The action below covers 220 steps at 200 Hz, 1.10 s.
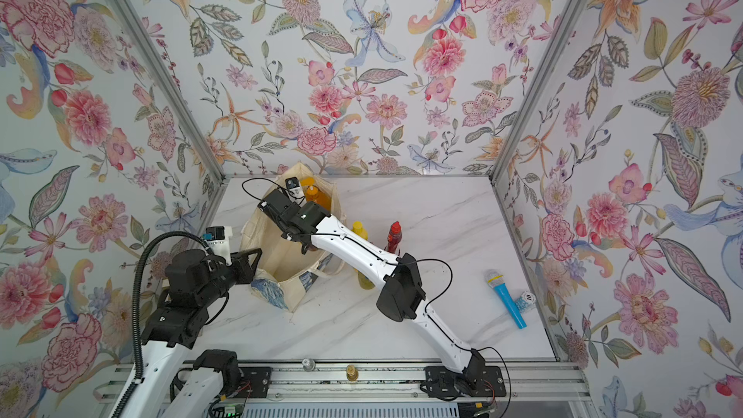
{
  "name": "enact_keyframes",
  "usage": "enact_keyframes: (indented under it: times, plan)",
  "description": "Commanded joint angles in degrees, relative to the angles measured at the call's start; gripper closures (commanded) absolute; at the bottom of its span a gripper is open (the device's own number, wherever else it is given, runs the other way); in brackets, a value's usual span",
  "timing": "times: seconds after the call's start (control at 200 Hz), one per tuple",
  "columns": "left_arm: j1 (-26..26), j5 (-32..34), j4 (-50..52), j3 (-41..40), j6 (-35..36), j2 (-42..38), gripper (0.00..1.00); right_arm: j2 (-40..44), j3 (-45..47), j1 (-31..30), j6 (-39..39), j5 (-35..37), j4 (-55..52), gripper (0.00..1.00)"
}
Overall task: Pack dish soap into the shopping bag
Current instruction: Place the bottle of dish soap in the shopping bag.
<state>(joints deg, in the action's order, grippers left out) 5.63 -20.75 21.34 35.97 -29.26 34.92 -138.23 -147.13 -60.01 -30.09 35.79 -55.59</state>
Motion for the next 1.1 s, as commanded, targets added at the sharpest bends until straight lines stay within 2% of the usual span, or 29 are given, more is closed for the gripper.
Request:
enact_keyframes:
  times: [0.0,0.39,0.696,0.841,0.981,1.096]
  plan:
    - [0.28,-1.57,1.60,-1.07,-0.11,-0.21,0.73,1.16,0.21,-0.02,-1.81,6.37,7.60,1.00]
    - [0.24,-1.41,3.14,-0.44,1.22,-0.47,0.82,1.04,6.79,0.88,-4.98,6.67,14.22,1.00]
    - [0.26,-0.48,3.85,1.02,1.87,-0.11,0.89,0.99,10.57,1.99,-6.30,6.48,14.69,1.00]
    - [0.26,0.28,4.40,2.24,2.36,0.15,0.90,0.77,12.15,2.51,-6.91,6.56,14.58,0.97]
    - [0.26,0.83,4.78,2.88,2.56,0.22,0.89,0.12,12.79,3.10,-7.20,5.78,14.55,0.89]
    - [0.26,1.04,4.85,3.05,2.56,0.41,0.81,-0.11,12.66,3.40,-7.27,3.87,14.56,0.81]
